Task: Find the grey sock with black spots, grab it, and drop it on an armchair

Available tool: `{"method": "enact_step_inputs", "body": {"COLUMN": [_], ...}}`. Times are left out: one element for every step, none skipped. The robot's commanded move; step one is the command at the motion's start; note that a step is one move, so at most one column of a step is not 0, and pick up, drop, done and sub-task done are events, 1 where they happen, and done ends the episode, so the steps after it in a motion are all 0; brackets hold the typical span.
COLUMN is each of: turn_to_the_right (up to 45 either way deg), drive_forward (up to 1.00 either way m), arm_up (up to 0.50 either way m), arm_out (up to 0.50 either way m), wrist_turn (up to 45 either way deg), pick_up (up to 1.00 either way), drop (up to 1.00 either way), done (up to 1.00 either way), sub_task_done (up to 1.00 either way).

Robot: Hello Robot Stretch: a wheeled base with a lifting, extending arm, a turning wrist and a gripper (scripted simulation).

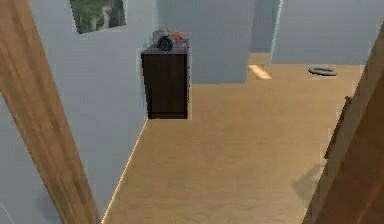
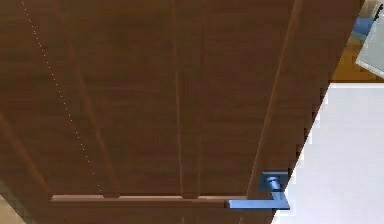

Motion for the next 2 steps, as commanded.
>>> {"method": "enact_step_inputs", "body": {"turn_to_the_right": [6.0,0.0], "drive_forward": [0.0,0.8], "arm_up": [0.0,0.0], "arm_out": [0.0,0.0], "wrist_turn": [0.0,0.0], "pick_up": [0.0,0.0], "drop": [0.0,0.0], "done": [0.0,0.0], "sub_task_done": [0.0,0.0]}}
